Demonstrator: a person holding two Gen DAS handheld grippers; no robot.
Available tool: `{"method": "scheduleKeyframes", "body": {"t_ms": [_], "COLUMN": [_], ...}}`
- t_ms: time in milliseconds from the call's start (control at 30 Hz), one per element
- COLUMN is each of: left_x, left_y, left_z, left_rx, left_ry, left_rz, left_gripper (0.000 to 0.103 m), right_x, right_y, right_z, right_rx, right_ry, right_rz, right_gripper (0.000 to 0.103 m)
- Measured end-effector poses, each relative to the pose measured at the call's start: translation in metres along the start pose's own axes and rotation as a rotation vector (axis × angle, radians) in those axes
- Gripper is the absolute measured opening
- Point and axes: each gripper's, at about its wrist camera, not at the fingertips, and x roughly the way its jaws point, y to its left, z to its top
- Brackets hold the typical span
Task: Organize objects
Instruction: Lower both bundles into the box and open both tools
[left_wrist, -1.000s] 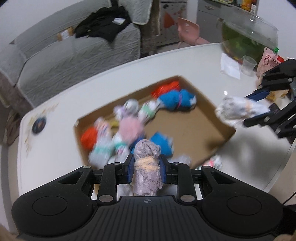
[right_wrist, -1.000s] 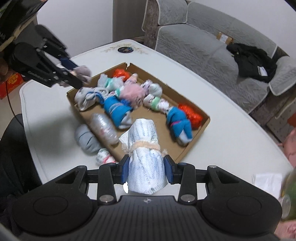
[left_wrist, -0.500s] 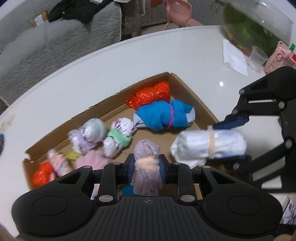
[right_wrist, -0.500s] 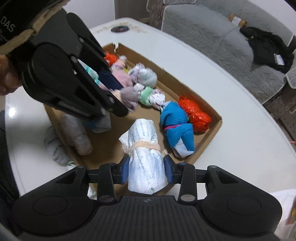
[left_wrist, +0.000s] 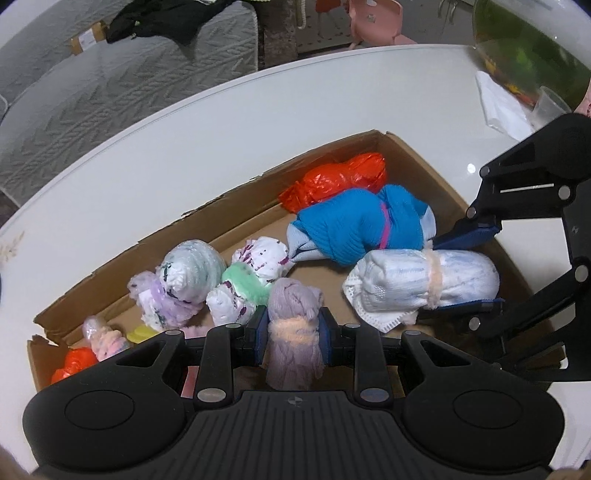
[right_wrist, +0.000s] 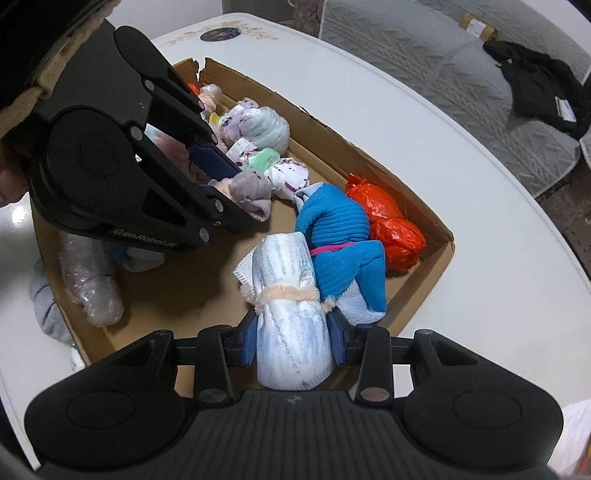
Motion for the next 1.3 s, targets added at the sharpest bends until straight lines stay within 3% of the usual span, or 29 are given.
{"method": "scheduleKeyframes", "body": {"t_ms": [767, 933, 1133, 1300], "left_x": [0.002, -0.001, -0.005, -0.02], "left_y": [0.016, 0.019, 0.022, 0.021], "left_z": [-0.011, -0.018, -0.02, -0.019], "left_rx": [-0.046, -0.048, -0.046, -0.027], "left_ry": [-0.017, -0.021, -0.018, -0.032], "left_rz": [0.016, 0.031, 0.042, 0.039], "left_gripper": [0.047, 0.047, 0.047, 0.06], "right_x": [0.004, 0.004, 0.0, -0.012], "right_y": [0.002, 0.006, 0.01, 0.017], "right_z": [0.004, 0.003, 0.003, 0.002], "right_rx": [-0.006, -0.007, -0.02, -0.026], "right_ry": [0.005, 0.008, 0.006, 0.003], "right_rz": [-0.054, -0.068, -0.072, -0.08], "right_gripper": [0.037, 0.042, 0.057, 0.06]}}
